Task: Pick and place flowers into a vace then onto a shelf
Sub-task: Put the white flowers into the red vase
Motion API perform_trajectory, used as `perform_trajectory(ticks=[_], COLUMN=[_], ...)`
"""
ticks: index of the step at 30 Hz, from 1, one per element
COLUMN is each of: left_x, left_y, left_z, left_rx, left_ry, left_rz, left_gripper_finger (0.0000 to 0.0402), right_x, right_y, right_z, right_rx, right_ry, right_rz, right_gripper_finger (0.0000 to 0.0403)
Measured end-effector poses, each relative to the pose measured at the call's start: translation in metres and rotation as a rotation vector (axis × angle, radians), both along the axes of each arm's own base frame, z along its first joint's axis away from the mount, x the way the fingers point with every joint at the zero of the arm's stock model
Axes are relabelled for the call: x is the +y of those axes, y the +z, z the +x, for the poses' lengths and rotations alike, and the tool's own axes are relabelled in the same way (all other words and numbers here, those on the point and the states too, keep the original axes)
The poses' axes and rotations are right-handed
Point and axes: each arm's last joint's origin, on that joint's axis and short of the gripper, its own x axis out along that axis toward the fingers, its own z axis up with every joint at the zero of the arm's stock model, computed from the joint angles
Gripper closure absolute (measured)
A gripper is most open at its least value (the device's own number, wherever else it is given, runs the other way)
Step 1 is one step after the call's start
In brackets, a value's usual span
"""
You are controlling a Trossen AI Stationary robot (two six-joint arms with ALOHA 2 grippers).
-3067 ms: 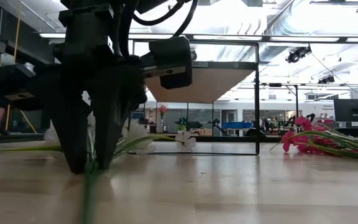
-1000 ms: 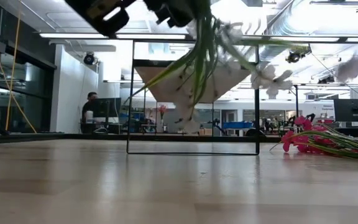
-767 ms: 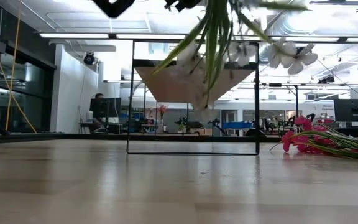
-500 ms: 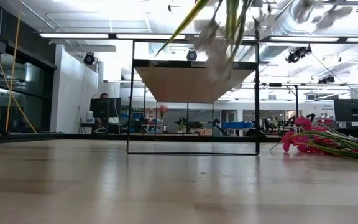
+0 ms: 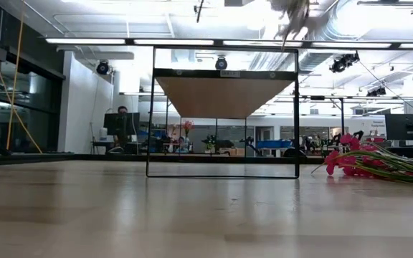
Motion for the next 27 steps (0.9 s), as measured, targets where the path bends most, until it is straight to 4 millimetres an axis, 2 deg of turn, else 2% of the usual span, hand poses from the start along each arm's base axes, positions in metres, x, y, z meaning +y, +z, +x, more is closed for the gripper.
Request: perform_trajectory(ticks=[7,17,27], left_x=[-0.010,-0.007,0.001], left_y=[0.015,0.054,0.082], left_z=[-0.002,0.001,-0.007], left_rx=[-0.115,-0.362,-0.445], left_ry=[0.023,0.087,0.117], left_rz=[0.030,0.106,0.217], left_gripper_finger=[0.0372,0.0372,0.0372], right_x=[-0.001,-0.001,-0.002], right_y=[0.001,0.001,0.001], right_z=[0.000,0.000,0.000], right_rx=[-0.019,-0.028,-0.031], right_ry=[-0.029,-0.043,-0.048], right_rz=[0.018,0.026,0.025], right_gripper_finger=[0.0289,0.0289,0.0289])
